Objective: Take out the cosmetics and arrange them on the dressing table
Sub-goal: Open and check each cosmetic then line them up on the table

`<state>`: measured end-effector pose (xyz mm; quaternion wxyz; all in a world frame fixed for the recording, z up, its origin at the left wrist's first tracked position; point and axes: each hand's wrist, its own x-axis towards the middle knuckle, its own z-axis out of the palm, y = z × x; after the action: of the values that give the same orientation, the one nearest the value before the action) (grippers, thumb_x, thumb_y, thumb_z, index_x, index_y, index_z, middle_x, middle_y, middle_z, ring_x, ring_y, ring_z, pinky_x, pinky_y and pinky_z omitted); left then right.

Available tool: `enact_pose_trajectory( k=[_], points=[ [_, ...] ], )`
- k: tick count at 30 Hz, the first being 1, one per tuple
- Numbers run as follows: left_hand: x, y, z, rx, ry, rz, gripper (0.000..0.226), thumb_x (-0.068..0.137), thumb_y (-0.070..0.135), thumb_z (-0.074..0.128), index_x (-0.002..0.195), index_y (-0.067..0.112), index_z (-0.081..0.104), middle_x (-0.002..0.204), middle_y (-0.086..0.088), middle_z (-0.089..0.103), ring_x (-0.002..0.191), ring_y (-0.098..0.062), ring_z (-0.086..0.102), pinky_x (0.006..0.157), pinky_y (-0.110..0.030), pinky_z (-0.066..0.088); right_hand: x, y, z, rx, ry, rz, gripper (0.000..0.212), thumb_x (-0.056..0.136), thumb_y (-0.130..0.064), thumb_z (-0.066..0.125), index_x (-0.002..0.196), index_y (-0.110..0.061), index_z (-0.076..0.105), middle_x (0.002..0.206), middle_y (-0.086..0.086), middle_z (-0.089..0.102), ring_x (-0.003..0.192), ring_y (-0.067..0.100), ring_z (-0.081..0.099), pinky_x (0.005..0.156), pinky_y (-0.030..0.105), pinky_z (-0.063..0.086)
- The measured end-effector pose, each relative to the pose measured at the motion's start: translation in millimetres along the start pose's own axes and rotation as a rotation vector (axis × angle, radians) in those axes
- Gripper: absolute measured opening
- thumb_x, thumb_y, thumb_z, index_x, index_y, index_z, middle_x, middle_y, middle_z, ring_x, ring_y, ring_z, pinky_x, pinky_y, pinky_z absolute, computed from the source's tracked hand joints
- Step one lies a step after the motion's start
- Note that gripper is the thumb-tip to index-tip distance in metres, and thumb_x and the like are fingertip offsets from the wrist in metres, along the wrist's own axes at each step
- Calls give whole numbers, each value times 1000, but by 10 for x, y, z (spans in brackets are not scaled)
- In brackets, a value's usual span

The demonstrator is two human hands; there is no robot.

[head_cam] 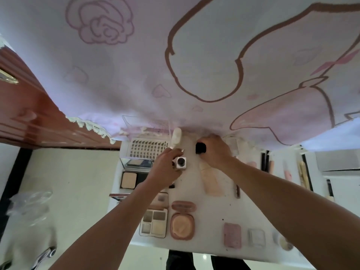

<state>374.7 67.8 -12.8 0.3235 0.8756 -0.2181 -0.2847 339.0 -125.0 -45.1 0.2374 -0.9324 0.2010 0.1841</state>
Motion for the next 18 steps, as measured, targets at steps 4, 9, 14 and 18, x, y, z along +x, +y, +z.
enact_pose_trajectory(
  k=[4, 9, 14, 18],
  points=[
    [-56, -84, -99, 18, 19, 24, 49, 74, 5, 73, 120, 17, 63, 103, 2, 57, 93, -17, 58, 89, -33, 49, 127, -62, 135, -88, -7, -10, 42, 85, -18, 66, 125, -28, 59, 130, 4, 48, 126, 29, 43, 90, 39, 47],
    [-117, -179, -211, 63, 43, 9, 36, 79, 12, 71, 115, 17, 65, 102, 3, 61, 93, -13, 57, 88, -33, 49, 54, -105, 108, -95, -52, -24, 54, 81, -21, 70, 132, -25, 52, 137, 2, 44, 130, 27, 40, 93, 38, 47],
    [-189, -133, -300, 47, 85, -7, 30, 81, 13, 69, 111, 20, 67, 93, 6, 63, 83, -12, 59, 83, -30, 50, -446, -5, 4, -12, 71, 59, 47, 90, -33, 62, 135, -23, 50, 130, 1, 53, 122, 22, 50, 92, 36, 48],
    [-274, -100, -313, 38, 102, 0, 26, 81, 14, 70, 106, 18, 67, 88, 6, 65, 79, -11, 61, 81, -31, 51, -755, -5, 168, -72, -36, 186, 53, 90, -47, 60, 134, -22, 45, 130, 0, 55, 121, 23, 54, 90, 35, 46]
  ],
)
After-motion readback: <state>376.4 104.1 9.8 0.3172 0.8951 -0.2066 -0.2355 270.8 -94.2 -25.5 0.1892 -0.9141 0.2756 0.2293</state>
